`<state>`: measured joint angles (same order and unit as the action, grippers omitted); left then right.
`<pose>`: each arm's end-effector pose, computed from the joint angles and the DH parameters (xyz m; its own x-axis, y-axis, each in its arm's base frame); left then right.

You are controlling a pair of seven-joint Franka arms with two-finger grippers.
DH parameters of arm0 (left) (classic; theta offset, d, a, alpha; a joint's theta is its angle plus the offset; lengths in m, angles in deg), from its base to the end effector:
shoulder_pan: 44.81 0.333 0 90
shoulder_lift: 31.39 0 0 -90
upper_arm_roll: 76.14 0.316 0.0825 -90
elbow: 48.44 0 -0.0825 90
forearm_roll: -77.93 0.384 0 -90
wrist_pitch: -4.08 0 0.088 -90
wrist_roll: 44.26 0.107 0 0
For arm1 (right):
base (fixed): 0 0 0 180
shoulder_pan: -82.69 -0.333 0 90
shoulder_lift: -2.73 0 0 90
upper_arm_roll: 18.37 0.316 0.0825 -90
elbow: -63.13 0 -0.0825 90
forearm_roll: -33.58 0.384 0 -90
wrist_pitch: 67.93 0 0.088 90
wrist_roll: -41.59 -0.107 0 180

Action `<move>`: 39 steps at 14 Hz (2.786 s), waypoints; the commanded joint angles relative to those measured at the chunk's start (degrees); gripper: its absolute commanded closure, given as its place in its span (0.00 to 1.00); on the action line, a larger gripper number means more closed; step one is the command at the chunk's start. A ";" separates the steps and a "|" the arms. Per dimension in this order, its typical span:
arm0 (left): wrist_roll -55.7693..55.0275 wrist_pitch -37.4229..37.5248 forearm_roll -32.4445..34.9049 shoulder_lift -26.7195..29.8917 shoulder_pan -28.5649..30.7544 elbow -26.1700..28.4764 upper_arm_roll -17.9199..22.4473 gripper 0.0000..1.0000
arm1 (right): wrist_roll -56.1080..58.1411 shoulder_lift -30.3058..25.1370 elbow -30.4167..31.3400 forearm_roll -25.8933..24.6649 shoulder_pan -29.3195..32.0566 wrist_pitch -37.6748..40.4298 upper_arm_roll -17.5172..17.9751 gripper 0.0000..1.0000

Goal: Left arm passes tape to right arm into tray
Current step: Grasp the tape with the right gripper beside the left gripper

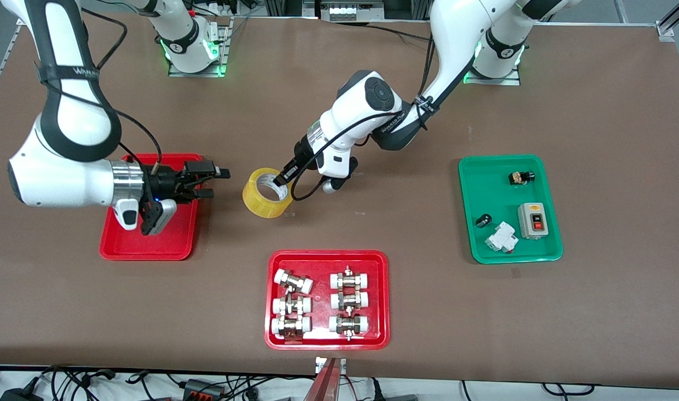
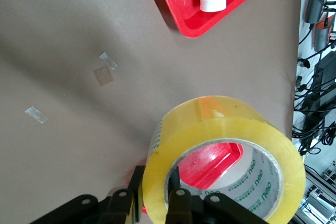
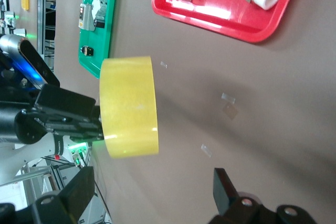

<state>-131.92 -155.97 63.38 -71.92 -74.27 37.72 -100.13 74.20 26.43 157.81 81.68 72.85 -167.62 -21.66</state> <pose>0.5162 -0.5537 0.3440 0.5929 0.6768 -0.4363 0.7858 -0.3678 0.4972 0.6303 0.1444 0.3750 0.9290 0.3683 0.0363 0.2741 -0.6190 -0.7360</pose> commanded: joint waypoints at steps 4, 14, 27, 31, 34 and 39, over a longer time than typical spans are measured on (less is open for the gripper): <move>-1.28 -0.79 -0.74 -0.87 -2.80 -2.40 2.55 1.00 | 4.03 4.07 -4.59 4.90 -1.23 -0.06 -0.23 0.00; -1.28 -0.79 -0.65 -2.19 -2.89 -3.98 2.55 0.99 | 4.31 6.01 -4.59 5.17 -4.48 -3.40 -0.14 0.00; -1.19 -0.79 -0.83 -2.10 -2.62 -3.98 2.46 0.97 | 4.66 6.62 -4.59 5.60 -4.92 -3.40 -0.14 0.09; -1.28 -0.70 -1.00 -2.10 -2.53 -3.98 2.46 0.97 | 6.15 6.88 -4.59 5.61 -4.83 -2.70 -0.14 0.75; -1.28 -0.70 -1.00 -2.10 -2.62 -3.98 2.46 0.95 | 6.15 6.88 -4.59 5.61 -4.75 -2.70 -0.14 0.76; 0.29 -0.53 0.22 -1.92 -1.14 -3.98 2.55 0.01 | 6.24 6.89 -4.59 5.61 -4.75 -2.79 -0.14 0.76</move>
<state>-132.80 -156.48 63.38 -73.75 -76.11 35.46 -97.95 79.01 32.44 154.38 86.79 68.26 -170.63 -21.49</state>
